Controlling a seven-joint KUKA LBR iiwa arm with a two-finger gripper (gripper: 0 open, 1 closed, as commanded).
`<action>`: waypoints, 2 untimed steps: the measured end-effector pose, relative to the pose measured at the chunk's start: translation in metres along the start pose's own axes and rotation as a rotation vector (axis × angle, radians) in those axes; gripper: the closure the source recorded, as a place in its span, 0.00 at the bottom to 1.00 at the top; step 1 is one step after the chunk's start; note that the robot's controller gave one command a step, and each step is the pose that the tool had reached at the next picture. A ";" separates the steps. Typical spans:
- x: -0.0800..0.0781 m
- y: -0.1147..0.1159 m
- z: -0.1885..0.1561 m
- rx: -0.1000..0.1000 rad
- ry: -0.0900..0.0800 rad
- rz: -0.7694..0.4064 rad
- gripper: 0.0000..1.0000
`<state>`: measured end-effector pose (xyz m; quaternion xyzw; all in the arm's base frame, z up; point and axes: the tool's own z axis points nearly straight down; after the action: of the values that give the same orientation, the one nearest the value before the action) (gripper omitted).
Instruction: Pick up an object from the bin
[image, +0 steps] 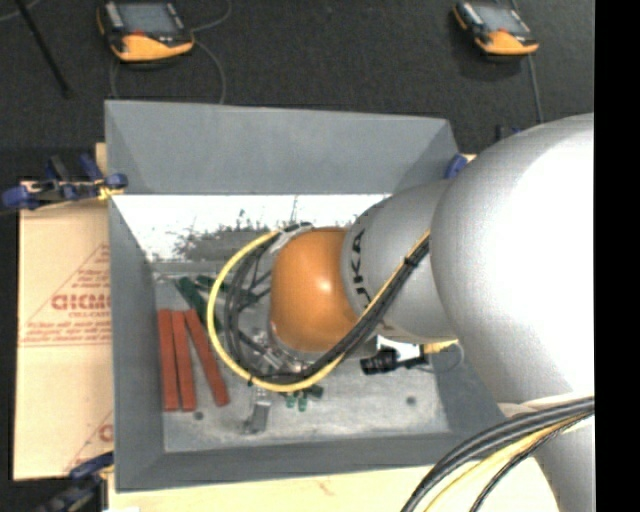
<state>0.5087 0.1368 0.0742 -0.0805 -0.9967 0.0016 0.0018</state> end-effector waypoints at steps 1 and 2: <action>0.005 -0.059 0.005 0.000 -0.003 -0.040 0.00; 0.003 -0.113 0.004 -0.001 -0.007 -0.078 0.00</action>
Offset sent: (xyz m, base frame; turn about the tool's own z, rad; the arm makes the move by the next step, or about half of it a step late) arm -0.0142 -0.0522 -0.0042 -0.0451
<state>0.4879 0.0254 0.0704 -0.0417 -0.9991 0.0013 -0.0018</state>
